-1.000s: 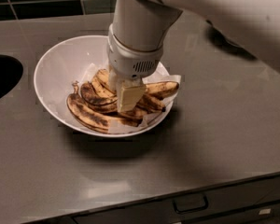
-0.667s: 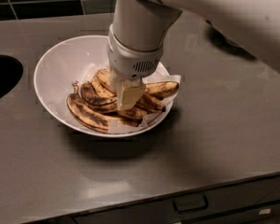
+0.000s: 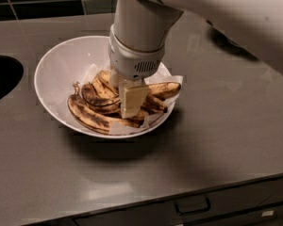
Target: Pick banana from white bowl
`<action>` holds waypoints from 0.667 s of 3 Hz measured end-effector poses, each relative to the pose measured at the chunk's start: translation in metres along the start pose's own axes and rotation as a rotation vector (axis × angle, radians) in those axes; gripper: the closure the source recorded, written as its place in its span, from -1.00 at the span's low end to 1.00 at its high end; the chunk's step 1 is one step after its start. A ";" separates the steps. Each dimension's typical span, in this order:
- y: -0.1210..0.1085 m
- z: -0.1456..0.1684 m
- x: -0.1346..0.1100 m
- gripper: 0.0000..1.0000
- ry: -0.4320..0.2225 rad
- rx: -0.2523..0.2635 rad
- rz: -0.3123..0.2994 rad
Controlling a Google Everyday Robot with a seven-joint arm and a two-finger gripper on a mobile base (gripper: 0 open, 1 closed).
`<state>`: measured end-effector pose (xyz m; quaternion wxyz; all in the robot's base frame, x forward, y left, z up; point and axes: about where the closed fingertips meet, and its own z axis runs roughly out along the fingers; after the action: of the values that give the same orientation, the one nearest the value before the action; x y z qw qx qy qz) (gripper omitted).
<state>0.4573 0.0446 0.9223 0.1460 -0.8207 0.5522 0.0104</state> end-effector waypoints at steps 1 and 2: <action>0.000 0.001 0.000 -0.12 0.000 -0.001 -0.001; 0.000 0.004 -0.001 0.00 -0.002 -0.003 -0.006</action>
Offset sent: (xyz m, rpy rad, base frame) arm 0.0028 0.0025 -0.0108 -0.0028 0.0192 0.0080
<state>0.4575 0.0466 0.9191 0.1454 -0.8226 0.5497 0.0115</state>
